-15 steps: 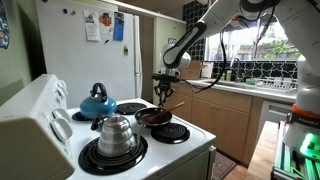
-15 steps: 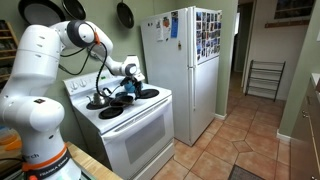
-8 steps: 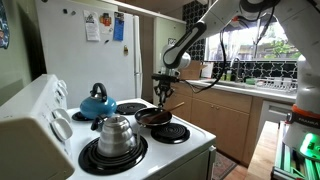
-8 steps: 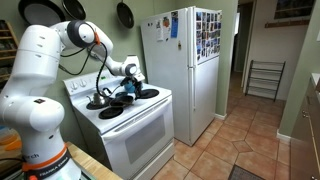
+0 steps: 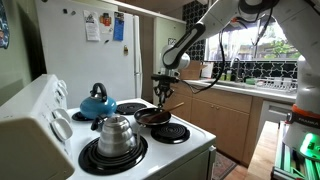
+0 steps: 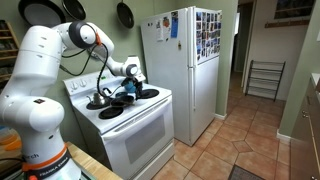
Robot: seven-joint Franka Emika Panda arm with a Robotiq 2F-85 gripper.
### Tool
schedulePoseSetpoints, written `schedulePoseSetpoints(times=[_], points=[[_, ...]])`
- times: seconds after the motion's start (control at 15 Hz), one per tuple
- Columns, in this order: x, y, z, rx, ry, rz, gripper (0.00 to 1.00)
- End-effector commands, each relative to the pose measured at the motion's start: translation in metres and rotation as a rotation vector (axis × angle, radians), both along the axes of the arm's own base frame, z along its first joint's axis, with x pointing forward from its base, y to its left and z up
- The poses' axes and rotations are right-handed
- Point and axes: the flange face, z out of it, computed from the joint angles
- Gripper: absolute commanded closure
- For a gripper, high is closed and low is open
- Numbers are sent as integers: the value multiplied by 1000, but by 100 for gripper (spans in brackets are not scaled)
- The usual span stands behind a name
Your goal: Move the pan from the left plate to the right plate
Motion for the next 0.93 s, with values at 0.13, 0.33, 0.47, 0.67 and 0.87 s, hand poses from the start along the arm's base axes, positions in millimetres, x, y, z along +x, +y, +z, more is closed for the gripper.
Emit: schedulePoseSetpoints(times=[0.13, 0.33, 0.47, 0.67, 0.87], points=[[19, -15, -4, 12, -18, -103, 93], [26, -19, -1, 6, -31, -161, 93], [31, -20, 1, 0, -42, -193, 93], [39, -23, 3, -10, -69, -247, 93], [49, -32, 3, 0, -109, -322, 93]])
